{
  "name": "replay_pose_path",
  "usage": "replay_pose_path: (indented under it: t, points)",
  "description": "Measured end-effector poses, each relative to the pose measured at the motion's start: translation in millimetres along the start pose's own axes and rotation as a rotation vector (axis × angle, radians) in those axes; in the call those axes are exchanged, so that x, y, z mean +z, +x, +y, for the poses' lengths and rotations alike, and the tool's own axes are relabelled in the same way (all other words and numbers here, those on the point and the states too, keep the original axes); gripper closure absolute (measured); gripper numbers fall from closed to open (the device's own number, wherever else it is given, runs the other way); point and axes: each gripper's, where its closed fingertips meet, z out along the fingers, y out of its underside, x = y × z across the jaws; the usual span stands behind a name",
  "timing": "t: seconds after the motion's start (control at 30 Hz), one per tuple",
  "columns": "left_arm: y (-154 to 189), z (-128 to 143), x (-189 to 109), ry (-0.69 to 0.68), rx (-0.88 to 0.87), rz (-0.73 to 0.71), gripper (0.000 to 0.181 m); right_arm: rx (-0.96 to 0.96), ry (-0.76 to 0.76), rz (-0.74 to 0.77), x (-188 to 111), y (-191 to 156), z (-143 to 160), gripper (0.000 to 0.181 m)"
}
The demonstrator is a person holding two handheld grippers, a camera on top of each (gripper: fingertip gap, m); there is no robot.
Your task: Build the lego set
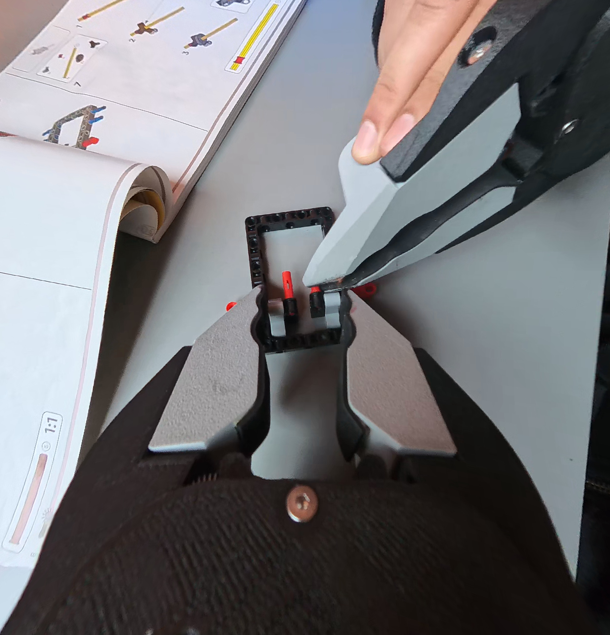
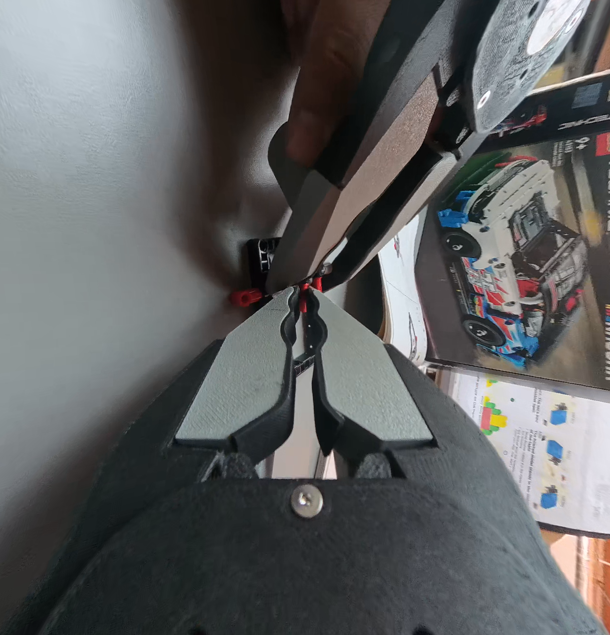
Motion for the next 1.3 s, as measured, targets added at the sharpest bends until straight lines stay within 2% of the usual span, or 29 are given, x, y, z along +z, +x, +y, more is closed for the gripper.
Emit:
replay_pose_path:
  t: [0.37, 0.4, 0.43, 0.47, 0.5, 0.53, 0.6, 0.67, 0.77, 0.87, 1.03, 1.07, 1.1, 1.13, 1.23, 1.3]
  points:
    - [-1.3, -1.4, 1.5, 0.002, 0.001, -0.013, 0.141, -0.004, 0.009, 0.014, -1.0, 0.7, 4.7, 0.18]
    - [-1.4, -1.0, 1.3, 0.0, 0.001, -0.013, 0.141, -0.003, -0.022, 0.015, -0.6, 1.4, 10.6, 0.18]
    - [-1.4, 0.1, -0.5, 0.001, -0.01, -0.005, 0.141, -0.004, -0.133, 0.024, 0.2, 3.6, 31.8, 0.18]
    - [-2.4, 1.1, -1.7, 0.004, -0.026, -0.004, 0.141, 0.007, -0.173, 0.028, -1.2, 5.0, 49.1, 0.178]
    - [-2.5, 1.5, -2.5, 0.002, -0.031, -0.001, 0.141, 0.066, -0.089, 0.013, -6.1, 5.6, 44.6, 0.181]
    - [-2.7, 1.3, -2.2, 0.001, -0.032, 0.0, 0.141, 0.12, -0.09, -0.022, -9.9, 4.8, 44.9, 0.18]
    - [-3.7, 0.6, -1.0, 0.0, -0.03, -0.005, 0.14, 0.129, -0.025, 0.007, -11.5, 8.7, 34.4, 0.18]
    - [-4.9, 0.4, -0.7, -0.002, -0.029, -0.015, 0.139, 0.12, -0.036, 0.024, -10.7, 9.3, 39.3, 0.18]
    - [-5.5, 0.1, -0.6, -0.002, -0.033, -0.014, 0.139, 0.243, -0.017, 0.061, -25.6, 22.4, 54.6, 0.18]
    - [-5.7, -0.1, -0.7, -0.002, -0.031, -0.016, 0.139, 0.461, 0.018, -0.041, -41.1, 14.9, 68.5, 0.18]
    - [-5.9, -0.6, -0.6, -0.002, -0.036, -0.012, 0.137, 0.773, 0.048, -0.301, -43.7, -20.0, 74.0, 0.18]
    - [-5.8, -1.0, -0.9, 0.0, -0.033, -0.014, 0.136, 0.806, 0.045, -0.33, -43.4, -22.9, 75.3, 0.179]
    - [-6.1, -2.8, -2.1, 0.012, -0.028, -0.02, 0.131, 0.831, 0.038, -0.332, -42.3, -22.4, 77.9, 0.164]
    - [-5.6, -7.1, -4.6, 0.04, -0.013, -0.024, 0.13, 0.844, 0.038, -0.327, -41.7, -20.8, 79.2, 0.156]
    - [2.5, -25.4, -15.7, 0.116, 0.066, -0.028, 0.136, 0.835, 0.087, -0.322, -43.6, -17.5, 73.2, 0.163]
    - [6.8, -24.8, -16.6, 0.092, 0.086, -0.023, 0.135, 0.853, 0.102, -0.392, -45.5, -25.7, 67.1, 0.161]
